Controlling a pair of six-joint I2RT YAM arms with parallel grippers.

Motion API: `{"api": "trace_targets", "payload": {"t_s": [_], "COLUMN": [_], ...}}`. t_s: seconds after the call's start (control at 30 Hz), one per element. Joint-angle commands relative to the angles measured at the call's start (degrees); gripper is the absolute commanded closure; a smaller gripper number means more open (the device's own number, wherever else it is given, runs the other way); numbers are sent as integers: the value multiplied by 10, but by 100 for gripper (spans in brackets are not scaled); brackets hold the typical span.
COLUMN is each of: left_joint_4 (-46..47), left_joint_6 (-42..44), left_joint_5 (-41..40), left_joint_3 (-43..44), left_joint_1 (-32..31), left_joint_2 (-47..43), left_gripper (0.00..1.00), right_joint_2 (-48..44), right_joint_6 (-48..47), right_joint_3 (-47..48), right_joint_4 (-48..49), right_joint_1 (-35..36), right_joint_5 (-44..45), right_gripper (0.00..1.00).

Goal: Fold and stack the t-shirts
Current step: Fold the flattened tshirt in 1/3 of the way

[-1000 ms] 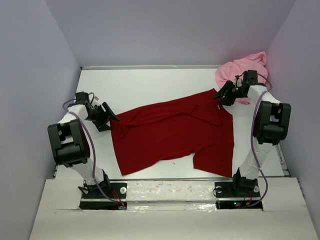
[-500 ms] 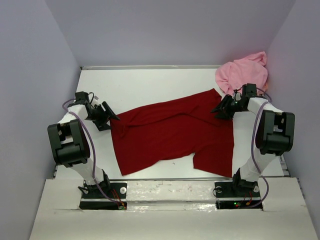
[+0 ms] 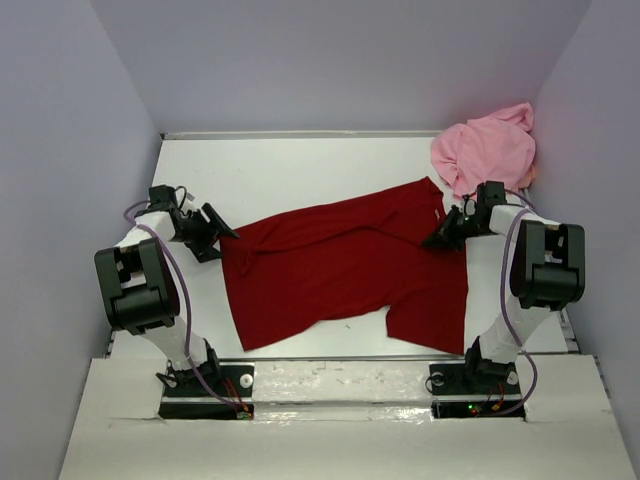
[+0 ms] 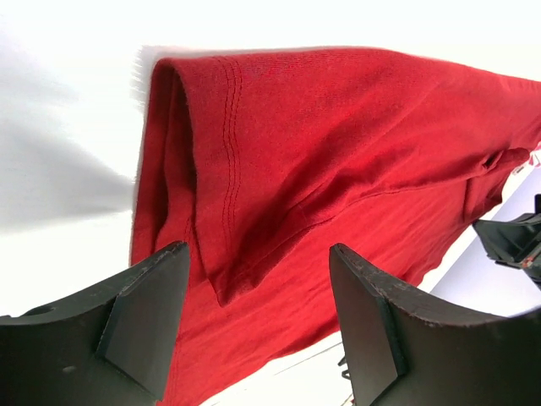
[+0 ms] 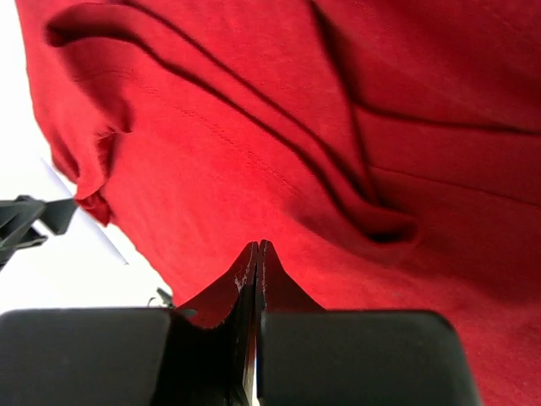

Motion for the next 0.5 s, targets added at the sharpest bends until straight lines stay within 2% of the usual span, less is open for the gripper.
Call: {"api": "trace_targets", "payload": {"t_s": [0.0, 0.17, 0.47], "left_joint_4": [8, 19, 102], "left_joint_6": [-13, -26, -73], "left_joint_5": [21, 13, 5], "left_joint_3": [-5, -17, -79], "left_joint_1": [3, 4, 4], "left_joint_2": [-7, -8, -9], "left_gripper": [24, 24, 25], "right_joint_2": [2, 4, -1], "right_joint_6": [2, 3, -3], "right_joint_3": [-4, -6, -6], "right_joint_4": [21, 22, 22], "right_joint_1": [11, 16, 16], "right_joint_5": [34, 38, 39], "right_gripper": [100, 100, 100]}}
